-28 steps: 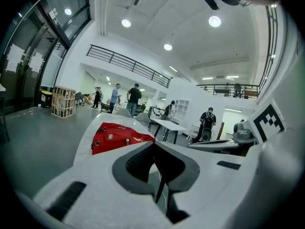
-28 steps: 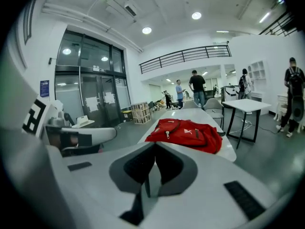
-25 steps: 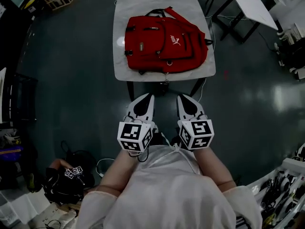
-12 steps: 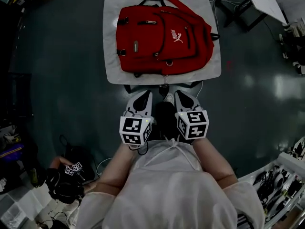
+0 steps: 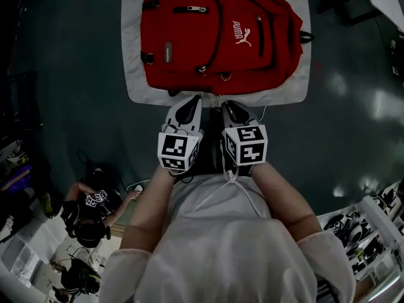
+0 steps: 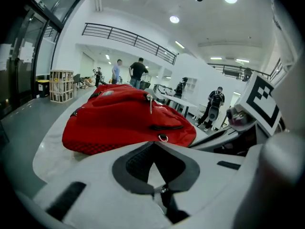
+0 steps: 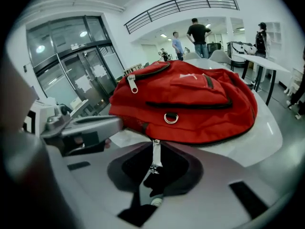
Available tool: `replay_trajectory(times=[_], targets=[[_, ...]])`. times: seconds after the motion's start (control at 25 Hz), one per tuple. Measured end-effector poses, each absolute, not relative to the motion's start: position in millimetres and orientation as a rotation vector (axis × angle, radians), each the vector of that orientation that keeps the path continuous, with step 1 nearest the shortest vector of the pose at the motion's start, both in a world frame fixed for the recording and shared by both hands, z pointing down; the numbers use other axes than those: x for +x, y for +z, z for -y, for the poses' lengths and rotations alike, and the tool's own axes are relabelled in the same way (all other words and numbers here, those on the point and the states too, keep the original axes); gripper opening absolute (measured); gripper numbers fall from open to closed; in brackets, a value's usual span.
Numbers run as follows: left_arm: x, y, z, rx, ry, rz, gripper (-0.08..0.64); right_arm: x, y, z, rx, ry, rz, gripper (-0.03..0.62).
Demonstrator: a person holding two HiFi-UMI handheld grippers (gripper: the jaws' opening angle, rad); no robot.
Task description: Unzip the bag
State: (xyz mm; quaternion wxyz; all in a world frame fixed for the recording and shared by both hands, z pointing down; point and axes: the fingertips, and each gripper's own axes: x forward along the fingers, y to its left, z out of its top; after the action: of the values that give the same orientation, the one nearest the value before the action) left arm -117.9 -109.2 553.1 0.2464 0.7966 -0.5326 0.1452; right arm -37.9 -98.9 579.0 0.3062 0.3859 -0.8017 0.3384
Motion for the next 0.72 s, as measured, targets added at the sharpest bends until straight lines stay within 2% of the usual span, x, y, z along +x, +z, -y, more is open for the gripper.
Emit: replay_trajectory(times=[0.08, 0.16, 0.2, 0.64, 0.72], targets=[[-119, 564, 119, 2.179, 0.413, 1.466, 0.020, -42, 587, 104, 1.003, 0.914, 2.120, 0.036], [-121, 572, 125, 2.175, 0.429, 1.476, 0.020, -48, 593, 105, 0.971, 0.953, 2.119, 0.085], [-123, 576, 127, 2.166, 0.438, 1.478, 0.020, -51, 596, 104, 0.953, 0.969, 2.116, 0.088], [-126, 602, 135, 2.067, 0.497, 1.447, 0.020, -67, 620, 101, 0.913, 0.903, 2.028, 0.086], [-126, 607, 136, 2.013, 0.521, 1.401, 0.020, -67, 619, 103, 0.921, 0.869, 2.026, 0.063]])
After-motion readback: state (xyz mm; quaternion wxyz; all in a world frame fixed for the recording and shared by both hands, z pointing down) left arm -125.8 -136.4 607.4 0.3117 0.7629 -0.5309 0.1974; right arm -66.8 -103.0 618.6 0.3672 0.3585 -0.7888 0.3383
